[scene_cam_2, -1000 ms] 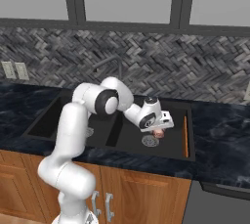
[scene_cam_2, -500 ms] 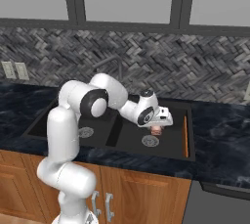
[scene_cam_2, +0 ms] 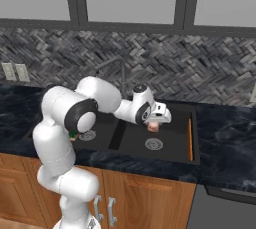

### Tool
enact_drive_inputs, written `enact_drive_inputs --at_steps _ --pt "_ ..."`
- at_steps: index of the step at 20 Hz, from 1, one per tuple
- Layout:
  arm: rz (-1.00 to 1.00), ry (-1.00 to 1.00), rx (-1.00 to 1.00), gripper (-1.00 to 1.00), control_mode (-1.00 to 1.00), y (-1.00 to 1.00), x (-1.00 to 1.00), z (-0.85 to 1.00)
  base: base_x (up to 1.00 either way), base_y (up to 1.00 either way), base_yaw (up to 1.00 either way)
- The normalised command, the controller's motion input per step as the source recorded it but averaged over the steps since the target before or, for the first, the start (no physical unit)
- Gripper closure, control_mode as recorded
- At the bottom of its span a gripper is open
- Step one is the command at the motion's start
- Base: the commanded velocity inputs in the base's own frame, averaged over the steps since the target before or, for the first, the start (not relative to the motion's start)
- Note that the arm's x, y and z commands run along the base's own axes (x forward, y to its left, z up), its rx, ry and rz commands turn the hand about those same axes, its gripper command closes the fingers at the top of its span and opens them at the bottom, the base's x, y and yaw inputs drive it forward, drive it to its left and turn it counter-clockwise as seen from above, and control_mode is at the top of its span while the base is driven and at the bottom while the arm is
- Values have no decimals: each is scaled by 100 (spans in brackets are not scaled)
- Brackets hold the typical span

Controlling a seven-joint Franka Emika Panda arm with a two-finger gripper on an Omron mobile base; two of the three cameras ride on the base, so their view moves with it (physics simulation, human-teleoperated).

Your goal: Pick up the bar soap and sponge from the sink, and place them back in the cabinet, and close the cabinet doors.

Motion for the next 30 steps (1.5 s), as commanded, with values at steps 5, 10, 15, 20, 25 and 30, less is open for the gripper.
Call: enact_drive_inputs --at_steps 5,10,15,20,25,30 --pt "-6 -4 0 100 -100 20 -25 70 0 0 0" --pt "0 -1 0 100 -100 21 -29 67 0 0 0" --pt "0 0 0 100 -100 24 -29 66 0 0 0" --pt "0 0 2 100 -100 24 -37 58 0 0 0" --pt "0 -3 4 100 -100 27 -43 44 0 0 0" --pt "0 -6 4 100 -100 34 -47 33 0 0 0"
